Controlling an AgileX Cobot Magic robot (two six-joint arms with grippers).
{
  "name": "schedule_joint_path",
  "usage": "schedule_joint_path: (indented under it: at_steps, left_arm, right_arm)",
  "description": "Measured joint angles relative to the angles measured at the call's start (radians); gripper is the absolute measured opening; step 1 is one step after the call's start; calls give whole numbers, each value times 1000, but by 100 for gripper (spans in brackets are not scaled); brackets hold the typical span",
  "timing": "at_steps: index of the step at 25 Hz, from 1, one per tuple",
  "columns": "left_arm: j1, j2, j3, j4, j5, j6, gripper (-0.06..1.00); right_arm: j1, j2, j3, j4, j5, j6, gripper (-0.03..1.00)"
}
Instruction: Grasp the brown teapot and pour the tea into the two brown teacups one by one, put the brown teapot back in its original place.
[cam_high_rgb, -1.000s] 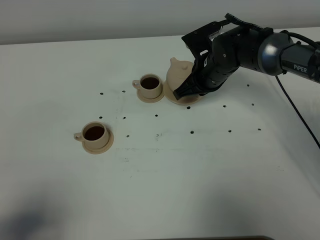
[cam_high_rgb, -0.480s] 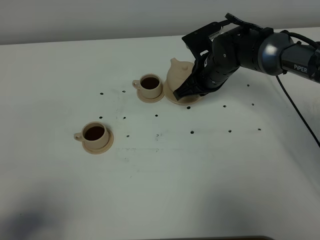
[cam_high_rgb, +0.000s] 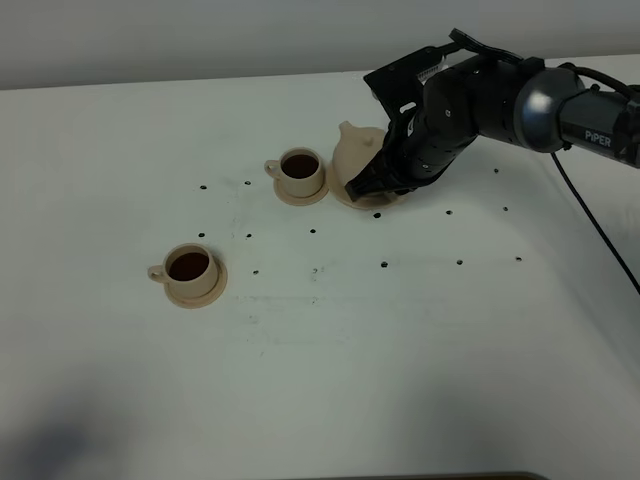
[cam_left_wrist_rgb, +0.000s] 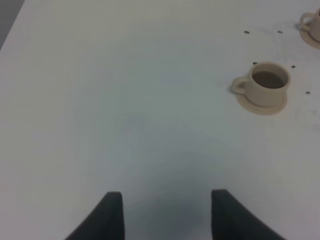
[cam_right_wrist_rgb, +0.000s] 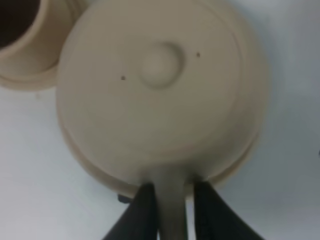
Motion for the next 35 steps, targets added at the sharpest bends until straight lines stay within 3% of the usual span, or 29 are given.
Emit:
schedule_joint_path:
  at_steps: [6, 10, 13, 16, 19, 35]
  left_arm:
    - [0, 0, 0, 0, 0, 0, 43]
    - [0, 0, 0, 0, 0, 1, 43]
    - [0, 0, 0, 0, 0, 1, 43]
    - [0, 0, 0, 0, 0, 1, 43]
    - [0, 0, 0, 0, 0, 1, 43]
    - [0, 0, 0, 0, 0, 1, 43]
  right_arm:
    - [0, 3, 0, 8, 4, 11, 37]
    - [1, -48, 0, 9, 93, 18, 46]
    - [1, -109, 0, 9, 225, 18, 48]
    - [1, -172, 5, 9, 418, 18, 48]
    - [1, -259, 62, 9, 537, 18, 47]
    - [1, -1043, 746, -8, 538, 11, 47]
